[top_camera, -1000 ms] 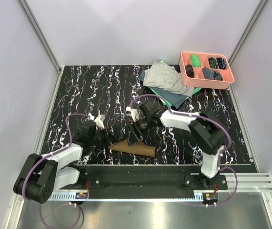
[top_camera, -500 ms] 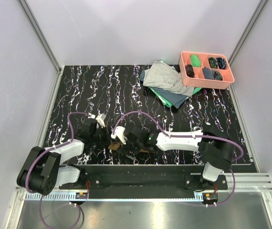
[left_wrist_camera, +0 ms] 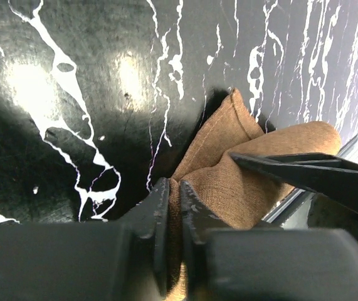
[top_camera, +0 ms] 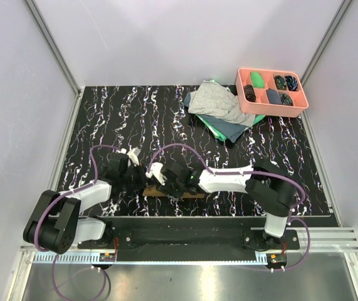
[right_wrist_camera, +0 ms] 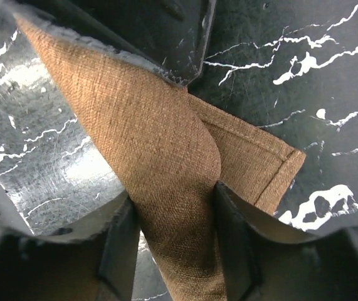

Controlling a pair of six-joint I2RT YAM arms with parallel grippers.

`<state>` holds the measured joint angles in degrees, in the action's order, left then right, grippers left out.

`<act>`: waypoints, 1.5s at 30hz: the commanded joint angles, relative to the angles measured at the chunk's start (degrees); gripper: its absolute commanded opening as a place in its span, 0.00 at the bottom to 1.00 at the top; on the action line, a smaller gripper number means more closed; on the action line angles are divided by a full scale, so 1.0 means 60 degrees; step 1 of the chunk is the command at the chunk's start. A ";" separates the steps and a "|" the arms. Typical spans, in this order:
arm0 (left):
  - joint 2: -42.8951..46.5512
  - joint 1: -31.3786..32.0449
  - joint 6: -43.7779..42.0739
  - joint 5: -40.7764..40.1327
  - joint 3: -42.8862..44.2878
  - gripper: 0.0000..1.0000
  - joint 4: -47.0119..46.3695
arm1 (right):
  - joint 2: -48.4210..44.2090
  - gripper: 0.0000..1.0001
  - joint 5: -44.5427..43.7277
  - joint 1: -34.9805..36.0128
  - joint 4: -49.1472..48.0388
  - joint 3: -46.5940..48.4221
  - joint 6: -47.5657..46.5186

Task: Fold the napkin, place the utensils inside, and roll it up
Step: Roll the napkin with the utensil

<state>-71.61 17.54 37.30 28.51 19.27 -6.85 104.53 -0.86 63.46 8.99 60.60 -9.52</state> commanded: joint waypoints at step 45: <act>0.0041 -0.0038 0.0156 0.0273 -0.0312 0.00 -0.1761 | 0.3279 0.50 0.9769 -0.4029 0.3262 0.2937 0.1454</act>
<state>-70.08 16.97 39.27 30.35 14.22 -18.83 126.45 62.72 40.32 27.49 77.43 0.08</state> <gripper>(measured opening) 0.057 0.462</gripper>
